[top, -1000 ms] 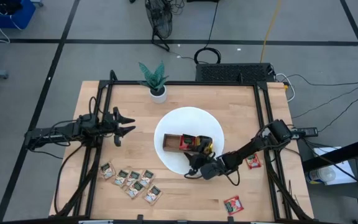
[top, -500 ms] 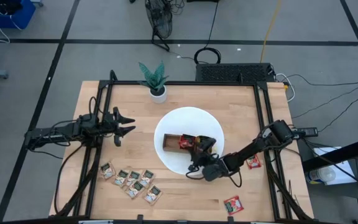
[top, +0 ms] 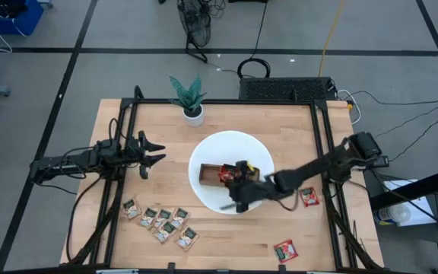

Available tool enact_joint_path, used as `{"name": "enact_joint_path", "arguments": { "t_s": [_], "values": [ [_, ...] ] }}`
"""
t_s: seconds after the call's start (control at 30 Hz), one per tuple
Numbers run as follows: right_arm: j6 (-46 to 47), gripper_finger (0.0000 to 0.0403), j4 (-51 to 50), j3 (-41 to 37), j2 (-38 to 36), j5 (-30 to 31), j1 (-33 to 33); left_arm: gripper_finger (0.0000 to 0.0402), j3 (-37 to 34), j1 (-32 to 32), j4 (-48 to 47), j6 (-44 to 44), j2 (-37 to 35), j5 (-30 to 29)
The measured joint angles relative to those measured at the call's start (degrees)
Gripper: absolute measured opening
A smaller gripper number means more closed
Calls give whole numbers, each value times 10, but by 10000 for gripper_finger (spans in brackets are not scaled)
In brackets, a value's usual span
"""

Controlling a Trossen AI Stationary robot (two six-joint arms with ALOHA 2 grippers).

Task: Pick & Place Tea
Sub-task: Put the red tea bag into the middle section of the wooden organizer

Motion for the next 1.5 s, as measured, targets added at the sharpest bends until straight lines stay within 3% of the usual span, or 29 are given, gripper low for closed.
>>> {"name": "enact_joint_path", "arguments": {
  "t_s": [0.13, 0.4, 0.5, 0.67, 0.97, 1.2, 1.5],
  "values": [
    [6, 2, -107, 55, 38, -47, -34, 157, 0, 0, 0, 0, 0, 0],
    [-24, 9, -108, 89, 45, -59, -72, 157, 0, 0, 0, 0, 0, 0],
    [-50, 34, -120, 89, 41, -85, -80, 157, 0, 0, 0, 0, 0, 0],
    [1, 97, -138, 88, 40, -189, -104, 157, 0, 0, 0, 0, 0, 0],
    [-17, 161, -133, 88, 40, -171, -124, 157, 0, 0, 0, 0, 0, 0],
    [3, 164, -173, 88, 40, -179, -140, 157, 0, 0, 0, 0, 0, 0],
    [24, 131, -202, 88, 40, -201, -132, 157, 0, 0, 0, 0, 0, 0]
  ]
}}
